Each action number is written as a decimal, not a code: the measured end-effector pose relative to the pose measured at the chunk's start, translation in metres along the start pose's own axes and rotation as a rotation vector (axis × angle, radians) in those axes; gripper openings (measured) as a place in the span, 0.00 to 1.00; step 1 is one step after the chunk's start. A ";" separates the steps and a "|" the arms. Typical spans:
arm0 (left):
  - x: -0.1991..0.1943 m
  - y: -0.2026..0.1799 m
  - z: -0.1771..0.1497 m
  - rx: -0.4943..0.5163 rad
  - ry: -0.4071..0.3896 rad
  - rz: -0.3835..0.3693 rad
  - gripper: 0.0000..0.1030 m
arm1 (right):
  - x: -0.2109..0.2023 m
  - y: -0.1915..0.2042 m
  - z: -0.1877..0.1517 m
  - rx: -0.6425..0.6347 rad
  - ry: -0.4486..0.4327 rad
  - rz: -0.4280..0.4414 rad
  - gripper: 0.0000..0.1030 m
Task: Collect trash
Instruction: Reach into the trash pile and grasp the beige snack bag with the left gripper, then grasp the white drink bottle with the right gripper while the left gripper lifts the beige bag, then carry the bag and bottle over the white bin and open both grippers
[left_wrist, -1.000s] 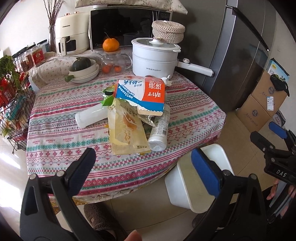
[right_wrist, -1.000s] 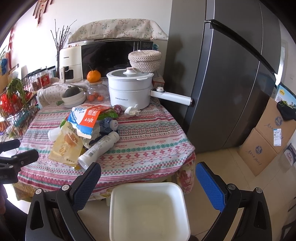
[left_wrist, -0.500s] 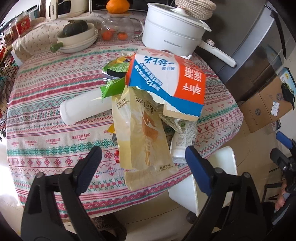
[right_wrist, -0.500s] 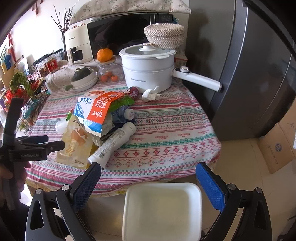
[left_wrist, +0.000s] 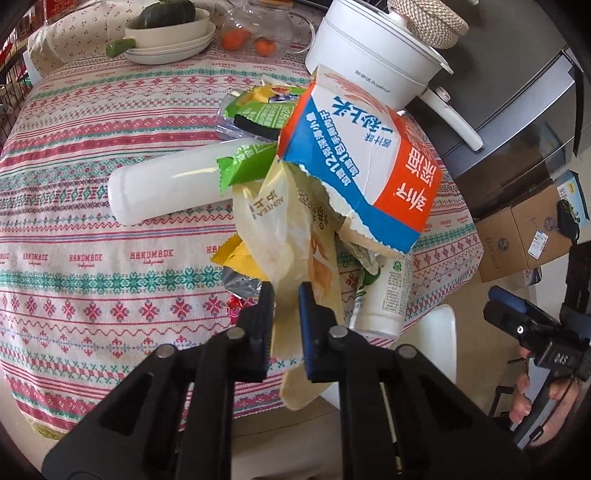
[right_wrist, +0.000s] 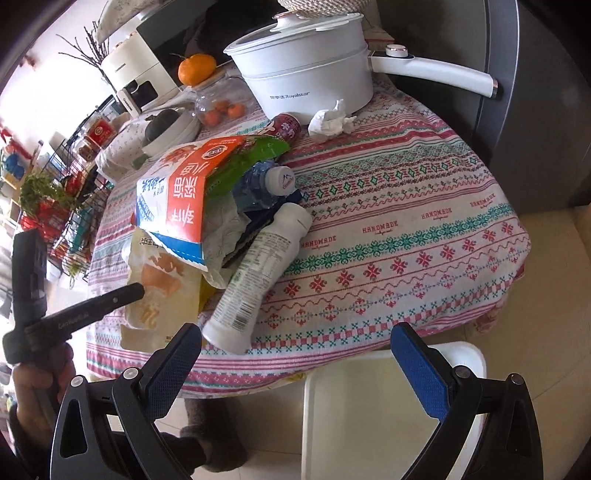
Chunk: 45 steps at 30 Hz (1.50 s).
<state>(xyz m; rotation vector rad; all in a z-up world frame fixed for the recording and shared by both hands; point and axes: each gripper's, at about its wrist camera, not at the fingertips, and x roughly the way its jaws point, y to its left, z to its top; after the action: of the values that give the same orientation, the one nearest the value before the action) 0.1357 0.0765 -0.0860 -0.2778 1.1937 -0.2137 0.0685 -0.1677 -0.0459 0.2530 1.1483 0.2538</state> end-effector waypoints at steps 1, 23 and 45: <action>-0.005 0.001 -0.004 0.005 -0.005 0.001 0.08 | 0.006 0.001 0.003 0.010 0.008 0.010 1.00; 0.034 0.018 0.004 -0.093 0.053 -0.063 0.51 | 0.121 0.037 0.019 0.138 0.164 0.030 0.84; -0.030 0.023 -0.012 -0.099 -0.052 -0.131 0.08 | 0.065 -0.022 0.012 0.207 0.099 0.145 0.37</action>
<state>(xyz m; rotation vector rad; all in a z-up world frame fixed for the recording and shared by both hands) 0.1143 0.1066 -0.0712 -0.4460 1.1377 -0.2603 0.1060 -0.1677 -0.1046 0.5120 1.2576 0.2782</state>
